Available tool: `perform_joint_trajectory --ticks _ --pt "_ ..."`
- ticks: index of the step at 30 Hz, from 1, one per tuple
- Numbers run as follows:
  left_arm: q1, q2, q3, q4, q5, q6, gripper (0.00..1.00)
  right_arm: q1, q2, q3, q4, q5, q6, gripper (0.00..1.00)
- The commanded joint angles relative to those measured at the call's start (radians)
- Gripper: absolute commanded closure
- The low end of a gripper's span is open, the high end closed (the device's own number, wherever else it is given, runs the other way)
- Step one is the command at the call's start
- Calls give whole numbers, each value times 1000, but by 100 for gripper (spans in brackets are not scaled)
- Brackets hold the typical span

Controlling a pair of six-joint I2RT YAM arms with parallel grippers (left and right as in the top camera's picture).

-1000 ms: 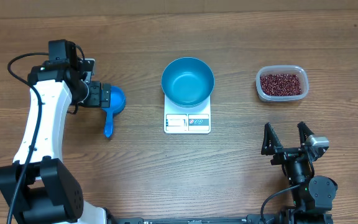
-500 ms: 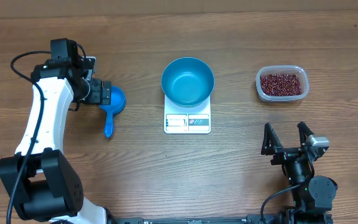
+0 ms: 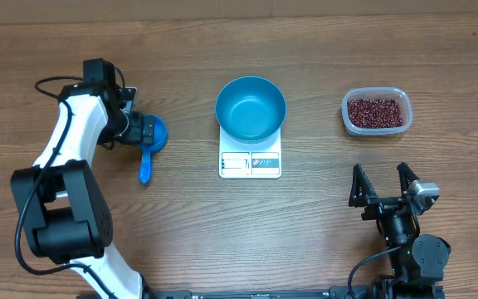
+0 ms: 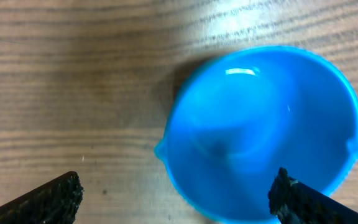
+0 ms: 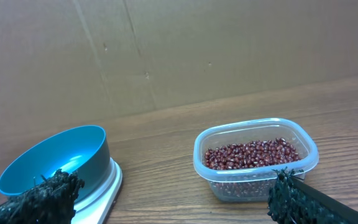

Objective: Scoop item into bowl and weigh 150g on scale
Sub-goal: 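Move the left gripper over the blue scoop and lower it, then close the left gripper on the blue scoop's rim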

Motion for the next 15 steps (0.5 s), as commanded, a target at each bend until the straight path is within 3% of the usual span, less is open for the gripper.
perform_joint_trajectory --ticks 1,15 --pt "4 22 20 34 -6 23 1 0 -9 -11 3 10 -9 0" --pt "4 26 20 129 18 241 0 0 -9 -11 3 10 -9 0"
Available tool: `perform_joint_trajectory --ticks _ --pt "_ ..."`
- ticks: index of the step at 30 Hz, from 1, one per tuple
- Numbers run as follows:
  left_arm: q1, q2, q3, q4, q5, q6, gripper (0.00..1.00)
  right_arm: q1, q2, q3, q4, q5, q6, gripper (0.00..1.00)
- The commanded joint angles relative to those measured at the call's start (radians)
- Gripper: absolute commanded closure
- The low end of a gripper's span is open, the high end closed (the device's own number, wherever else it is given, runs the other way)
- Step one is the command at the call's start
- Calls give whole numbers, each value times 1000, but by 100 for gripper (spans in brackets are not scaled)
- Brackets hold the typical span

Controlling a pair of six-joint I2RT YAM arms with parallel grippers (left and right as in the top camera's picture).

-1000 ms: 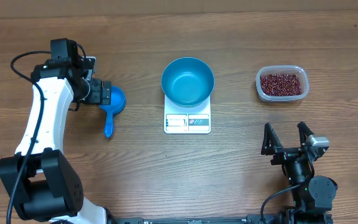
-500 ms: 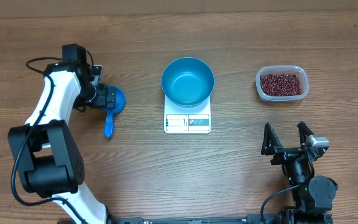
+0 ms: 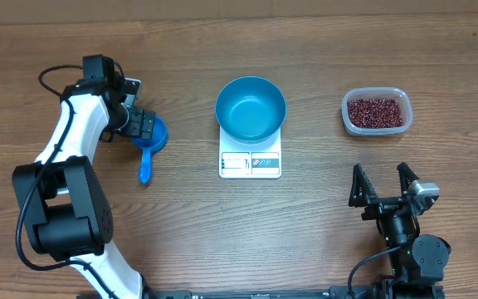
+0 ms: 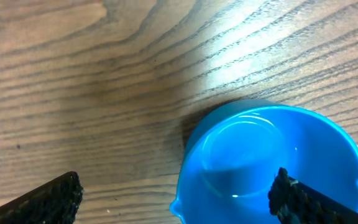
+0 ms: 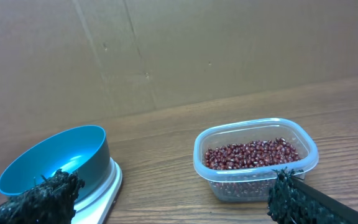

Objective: Scoop item into bowl and weigh 150g on scale
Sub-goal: 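Close the left gripper on the blue scoop's rim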

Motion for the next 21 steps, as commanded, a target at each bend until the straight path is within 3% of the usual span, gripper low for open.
perform_joint_trajectory --ticks 1,21 --pt "4 12 20 6 21 89 0 0 -9 -11 3 10 -8 0" --pt "4 28 2 39 84 100 1 0 -9 -11 3 10 -8 0"
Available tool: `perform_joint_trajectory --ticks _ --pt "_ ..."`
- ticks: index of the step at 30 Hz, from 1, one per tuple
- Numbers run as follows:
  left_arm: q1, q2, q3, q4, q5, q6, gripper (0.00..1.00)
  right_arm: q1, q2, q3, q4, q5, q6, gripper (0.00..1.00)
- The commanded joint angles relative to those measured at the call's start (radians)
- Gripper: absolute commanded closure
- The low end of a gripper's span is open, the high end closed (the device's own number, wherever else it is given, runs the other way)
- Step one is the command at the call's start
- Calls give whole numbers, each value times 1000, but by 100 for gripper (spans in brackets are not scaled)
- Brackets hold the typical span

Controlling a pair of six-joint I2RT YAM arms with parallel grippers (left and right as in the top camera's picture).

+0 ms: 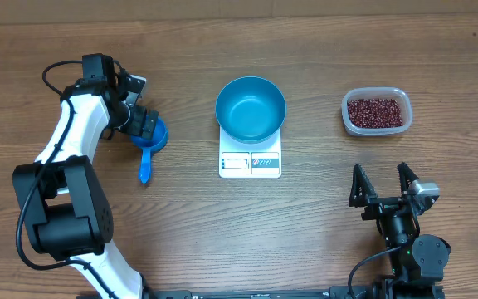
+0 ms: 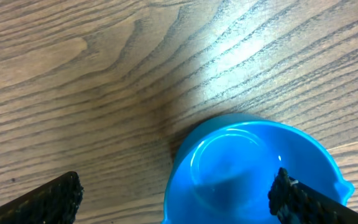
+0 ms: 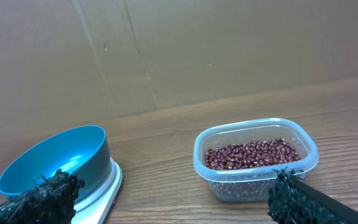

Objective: Scoop item into bowl and weigh 150g on scale
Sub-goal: 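Close the left gripper on the blue scoop's rim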

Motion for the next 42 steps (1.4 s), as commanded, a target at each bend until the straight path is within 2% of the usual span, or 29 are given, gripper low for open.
perform_joint_trajectory --ticks 1,10,42 --pt "4 30 2 5 24 20 0 0 -9 -11 3 10 -9 0" --pt "4 88 2 8 23 13 0 0 -9 -11 3 10 -9 0" --pt "4 93 -2 2 30 -6 0 0 -9 -11 3 10 -9 0"
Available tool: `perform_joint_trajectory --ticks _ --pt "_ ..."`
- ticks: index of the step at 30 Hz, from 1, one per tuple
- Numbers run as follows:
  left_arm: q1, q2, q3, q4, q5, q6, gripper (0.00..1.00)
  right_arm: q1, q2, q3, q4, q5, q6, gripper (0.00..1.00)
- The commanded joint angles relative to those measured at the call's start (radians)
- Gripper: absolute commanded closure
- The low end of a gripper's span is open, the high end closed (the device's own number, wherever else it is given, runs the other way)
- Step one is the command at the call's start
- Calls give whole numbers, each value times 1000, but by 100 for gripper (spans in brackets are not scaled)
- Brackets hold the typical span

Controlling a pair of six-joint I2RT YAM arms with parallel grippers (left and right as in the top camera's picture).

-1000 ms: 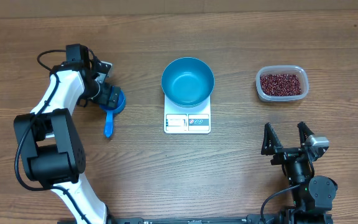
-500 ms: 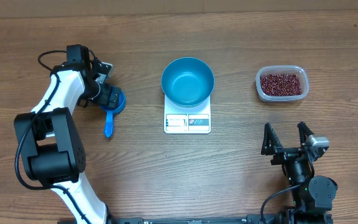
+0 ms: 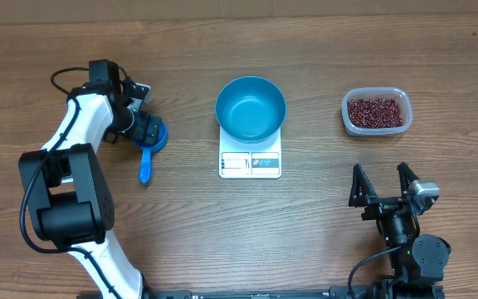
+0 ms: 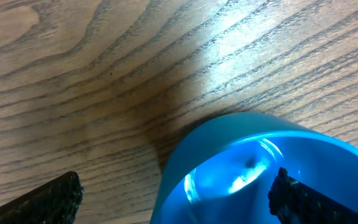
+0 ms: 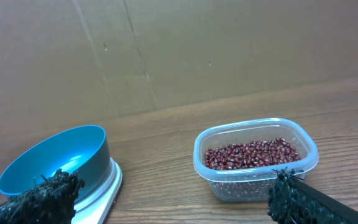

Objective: Scoop item into bowl and weigh 150g on scale
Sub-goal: 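Close the left gripper on the blue scoop's rim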

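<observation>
A blue scoop lies on the table at the left, its round cup [image 3: 158, 135] up and its handle [image 3: 145, 166] pointing toward the front edge. My left gripper [image 3: 143, 126] hangs open right over the cup. In the left wrist view the cup [image 4: 260, 168] fills the lower right; the left fingertip [image 4: 45, 198] is over bare wood and the right one is over the cup's inside. A blue bowl [image 3: 251, 108] sits empty on the white scale [image 3: 250, 163]. Red beans fill a clear tub [image 3: 376, 111]. My right gripper [image 3: 382, 181] rests open near the front right.
The right wrist view shows the bowl [image 5: 53, 158] on the scale [image 5: 106, 184], the bean tub [image 5: 255, 155] and a cardboard wall [image 5: 197, 43] behind the table. The left arm's cable loops near the back left.
My left gripper has come closer to the scoop's cup and its wrist has tilted, so the cup looks larger and seen from the side. The right arm, bowl, scale and tub have not moved.
My left gripper first hung open above the scoop's cup, with the cup filling the wrist view. It then shifted toward the cup's back rim, the cup sliding low in the view. Now it stands closer, still open. The right arm stayed parked throughout.
</observation>
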Motion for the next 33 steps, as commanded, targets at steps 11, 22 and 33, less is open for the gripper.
perform_joint_trajectory --ticks 11,22,33 --pt "4 16 -37 37 21 -3 0 0 -9 -11 3 10 -9 0" --pt "4 16 -37 37 22 -3 13 0 -9 -11 3 10 -9 0" --pt "4 16 -37 37 22 -3 44 0 -9 -11 3 10 -9 0"
